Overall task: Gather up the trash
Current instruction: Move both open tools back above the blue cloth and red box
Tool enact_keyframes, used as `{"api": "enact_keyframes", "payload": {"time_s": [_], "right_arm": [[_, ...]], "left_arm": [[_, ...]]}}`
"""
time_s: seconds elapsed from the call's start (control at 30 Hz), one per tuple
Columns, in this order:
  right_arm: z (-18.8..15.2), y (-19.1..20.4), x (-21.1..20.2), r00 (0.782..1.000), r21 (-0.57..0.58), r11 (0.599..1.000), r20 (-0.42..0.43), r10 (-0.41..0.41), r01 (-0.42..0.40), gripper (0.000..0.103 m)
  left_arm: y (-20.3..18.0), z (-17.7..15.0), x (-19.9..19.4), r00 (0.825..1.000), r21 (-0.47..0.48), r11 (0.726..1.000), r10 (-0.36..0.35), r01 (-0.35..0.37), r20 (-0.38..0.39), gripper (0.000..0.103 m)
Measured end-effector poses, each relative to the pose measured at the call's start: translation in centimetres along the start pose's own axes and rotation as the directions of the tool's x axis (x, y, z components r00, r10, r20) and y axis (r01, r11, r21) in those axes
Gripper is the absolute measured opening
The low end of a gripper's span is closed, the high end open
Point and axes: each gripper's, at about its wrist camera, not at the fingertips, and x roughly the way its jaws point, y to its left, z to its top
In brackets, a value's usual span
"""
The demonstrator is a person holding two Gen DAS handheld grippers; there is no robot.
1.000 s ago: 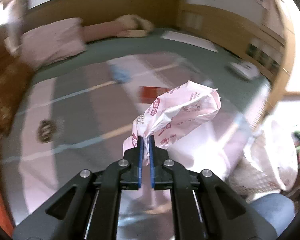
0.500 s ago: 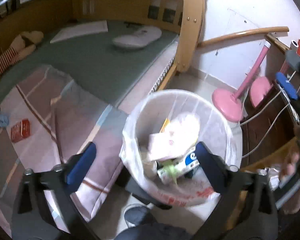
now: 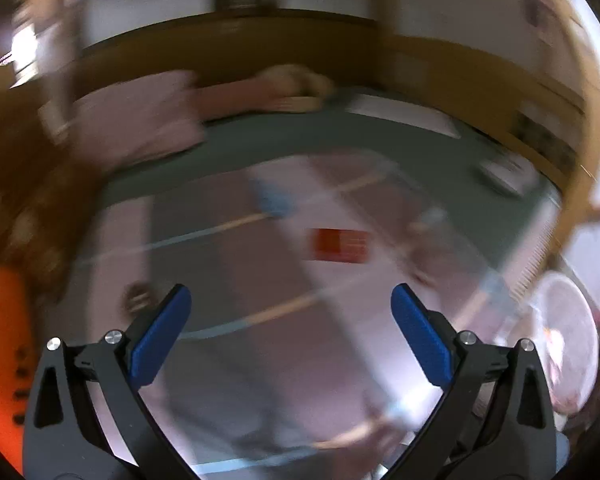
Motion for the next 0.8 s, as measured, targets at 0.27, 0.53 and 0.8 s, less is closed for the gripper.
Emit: {"api": "enact_keyframes", "payload": {"time_s": [0.27,0.53,0.8], "right_arm": [[5.5,11.8,9.0,0.986,-0.109,0.982,-0.079,0.149,-0.157,0.099],[1.8,15.7,17.5,0.968,-0.145,0.980,-0.233,0.097,-0.133,0.099],[1.7,15.0,18.7,0.942,-0.216,0.958,-0.316,0.115,-0.189,0.099]], "left_arm": [[10.5,-2.9,0.3,0.983,-0.211,0.961,0.181,-0.179,-0.012,0.100],[10.2,-3.5,1.0,0.985,-0.208,0.963,0.172,-0.173,-0.022,0.100],[10.0,-3.3,1.4,0.987,-0.198,0.967,0.159,-0.161,-0.025,0.100]]}}
